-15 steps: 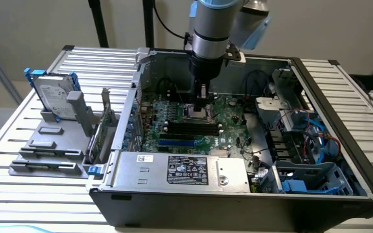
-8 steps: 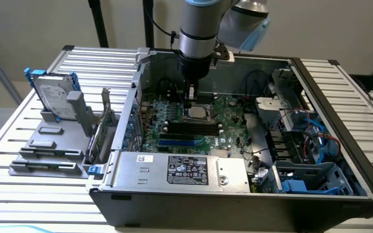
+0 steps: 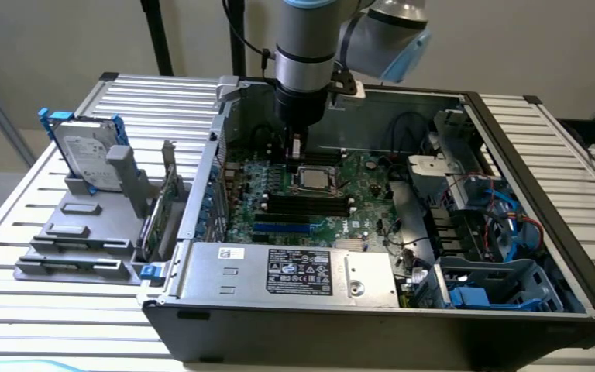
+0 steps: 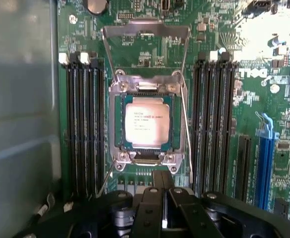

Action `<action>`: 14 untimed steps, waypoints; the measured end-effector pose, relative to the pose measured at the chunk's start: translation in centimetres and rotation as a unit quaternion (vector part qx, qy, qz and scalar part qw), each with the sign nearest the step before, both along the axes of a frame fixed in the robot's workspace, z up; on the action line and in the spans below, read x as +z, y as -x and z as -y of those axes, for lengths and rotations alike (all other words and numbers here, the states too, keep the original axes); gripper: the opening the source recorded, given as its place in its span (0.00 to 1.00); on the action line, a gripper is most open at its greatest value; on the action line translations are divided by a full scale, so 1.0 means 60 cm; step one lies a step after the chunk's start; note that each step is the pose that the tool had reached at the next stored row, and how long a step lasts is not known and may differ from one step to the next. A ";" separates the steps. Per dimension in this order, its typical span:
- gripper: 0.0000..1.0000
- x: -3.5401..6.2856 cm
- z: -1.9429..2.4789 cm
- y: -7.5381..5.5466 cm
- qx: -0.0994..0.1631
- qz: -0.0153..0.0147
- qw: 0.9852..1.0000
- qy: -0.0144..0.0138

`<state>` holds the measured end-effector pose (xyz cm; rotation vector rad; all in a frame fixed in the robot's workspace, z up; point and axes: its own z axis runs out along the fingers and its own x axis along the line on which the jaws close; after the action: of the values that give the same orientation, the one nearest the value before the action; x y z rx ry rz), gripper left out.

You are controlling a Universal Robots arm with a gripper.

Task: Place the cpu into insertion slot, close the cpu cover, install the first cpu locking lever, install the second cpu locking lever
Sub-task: 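Place the cpu into insertion slot, then close the cpu cover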

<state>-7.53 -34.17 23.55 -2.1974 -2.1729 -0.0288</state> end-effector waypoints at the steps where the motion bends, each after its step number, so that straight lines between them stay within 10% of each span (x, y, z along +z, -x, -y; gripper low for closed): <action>1: 0.11 0.000 0.0000 0.000 0.000 0.000 1.000 0.000; 14: 0.11 0.000 0.0001 0.000 0.000 0.000 1.000 0.000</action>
<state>-7.51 -34.17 23.55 -2.1976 -2.1727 -0.0287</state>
